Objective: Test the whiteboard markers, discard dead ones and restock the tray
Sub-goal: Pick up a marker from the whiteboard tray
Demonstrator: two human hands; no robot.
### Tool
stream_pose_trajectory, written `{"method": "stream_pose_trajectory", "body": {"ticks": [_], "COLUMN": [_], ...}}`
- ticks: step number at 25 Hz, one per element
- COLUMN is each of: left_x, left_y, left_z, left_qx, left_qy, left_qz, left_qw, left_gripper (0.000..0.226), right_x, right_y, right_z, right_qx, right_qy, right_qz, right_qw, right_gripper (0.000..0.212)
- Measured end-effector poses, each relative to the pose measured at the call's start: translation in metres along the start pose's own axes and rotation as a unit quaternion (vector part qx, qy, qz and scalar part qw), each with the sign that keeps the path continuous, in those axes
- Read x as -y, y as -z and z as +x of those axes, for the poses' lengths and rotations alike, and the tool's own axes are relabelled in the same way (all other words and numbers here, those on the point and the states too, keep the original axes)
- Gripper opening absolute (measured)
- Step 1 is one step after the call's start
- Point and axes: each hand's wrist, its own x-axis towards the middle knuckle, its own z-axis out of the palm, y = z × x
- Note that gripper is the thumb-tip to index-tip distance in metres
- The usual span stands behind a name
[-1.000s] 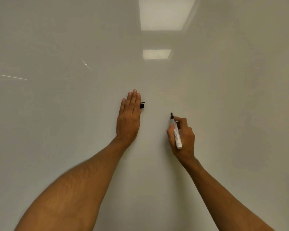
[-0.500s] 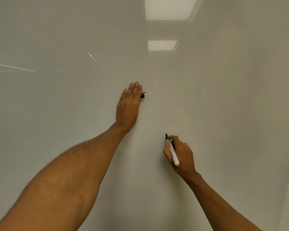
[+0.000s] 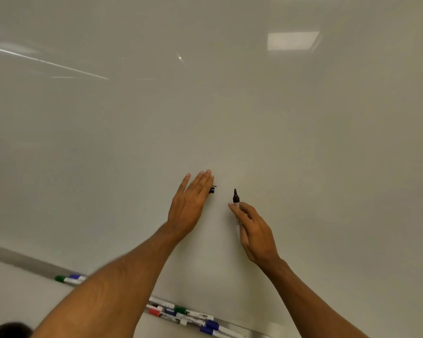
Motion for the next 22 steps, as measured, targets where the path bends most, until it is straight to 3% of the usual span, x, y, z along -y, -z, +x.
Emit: {"method": "stream_pose_trajectory", "body": {"ticks": [5, 10, 17, 22], "left_x": [0.029, 0.072, 0.141, 0.200], "left_y": [0.012, 0.038, 0.078, 0.095], "left_z": [-0.095, -0.174, -0.242, -0.280], "left_qx": [0.098, 0.186, 0.257, 0.270], "left_qy": [0.059, 0.127, 0.177, 0.194], "left_qz": [0.043, 0.084, 0.071, 0.024], "left_qw": [0.993, 0.971, 0.947, 0.943], "left_gripper": [0.075, 0.082, 0.093, 0.080], "right_x": [0.050, 0.104, 0.189, 0.250], "right_y": [-0.060, -0.122, -0.191, -0.237], "right_z": [-0.011, -0.027, -0.024, -0.006], "right_qx": [0.072, 0.164, 0.252, 0.279], "right_qy": [-0.006, -0.004, 0.070, 0.104], "right_qz": [0.085, 0.130, 0.115, 0.132], "right_qw": [0.994, 0.978, 0.958, 0.946], "right_gripper": [0.028, 0.034, 0.035, 0.037]}}
